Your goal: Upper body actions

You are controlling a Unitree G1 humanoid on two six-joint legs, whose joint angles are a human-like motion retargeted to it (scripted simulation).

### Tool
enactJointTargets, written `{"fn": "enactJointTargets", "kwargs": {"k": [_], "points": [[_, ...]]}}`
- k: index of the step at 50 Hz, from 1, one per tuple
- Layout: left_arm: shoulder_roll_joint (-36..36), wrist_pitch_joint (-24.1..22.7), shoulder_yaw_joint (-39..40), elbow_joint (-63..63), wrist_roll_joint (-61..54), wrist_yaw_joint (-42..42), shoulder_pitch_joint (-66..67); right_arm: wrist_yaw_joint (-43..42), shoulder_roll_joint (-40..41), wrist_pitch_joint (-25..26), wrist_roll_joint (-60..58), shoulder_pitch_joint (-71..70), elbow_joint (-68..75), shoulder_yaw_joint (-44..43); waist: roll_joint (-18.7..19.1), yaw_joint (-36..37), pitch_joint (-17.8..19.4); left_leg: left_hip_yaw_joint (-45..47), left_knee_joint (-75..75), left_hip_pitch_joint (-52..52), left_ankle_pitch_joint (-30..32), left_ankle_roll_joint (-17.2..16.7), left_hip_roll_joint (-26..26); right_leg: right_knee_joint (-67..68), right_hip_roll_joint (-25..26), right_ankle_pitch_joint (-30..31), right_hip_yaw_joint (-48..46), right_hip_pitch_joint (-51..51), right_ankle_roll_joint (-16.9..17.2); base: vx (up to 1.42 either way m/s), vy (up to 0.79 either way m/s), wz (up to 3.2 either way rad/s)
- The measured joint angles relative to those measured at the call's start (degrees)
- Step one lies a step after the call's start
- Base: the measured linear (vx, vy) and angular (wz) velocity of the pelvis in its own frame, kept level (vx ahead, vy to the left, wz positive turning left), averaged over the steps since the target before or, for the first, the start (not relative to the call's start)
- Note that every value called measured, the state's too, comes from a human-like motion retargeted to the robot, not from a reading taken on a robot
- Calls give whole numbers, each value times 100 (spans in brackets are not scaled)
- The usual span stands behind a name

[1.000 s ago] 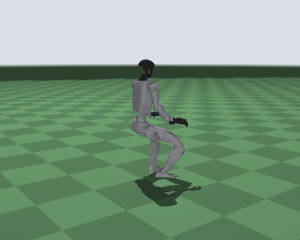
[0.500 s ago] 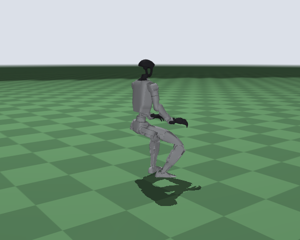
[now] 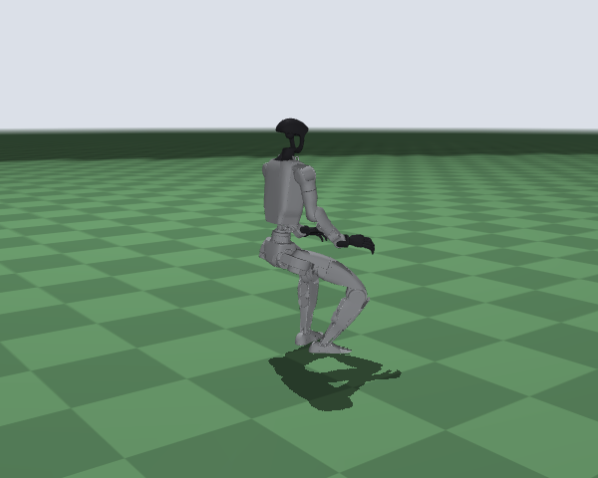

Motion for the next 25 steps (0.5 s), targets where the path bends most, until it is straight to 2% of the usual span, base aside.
{"fn": "enactJointTargets", "kwargs": {"k": [8, 25], "points": [[-114, 117, 88, -18, 11, 48, -164, -12, -3, -4, 1, 25, 34, -47, 0, 59, -8, 19, -4, 19, 9, 12, -14, 0, -12, -5, 12, 15, -1, 0, 0, 0], [-563, -773, 941, -630, -1104, 366, -1905, -25, -3, 26, -56, 49, 111, -132, 24, 139, -78, 26, 2, 41, 10, 11, -10, 8, -22, -3, 19, 30, -4, 0, 0, 0]]}}
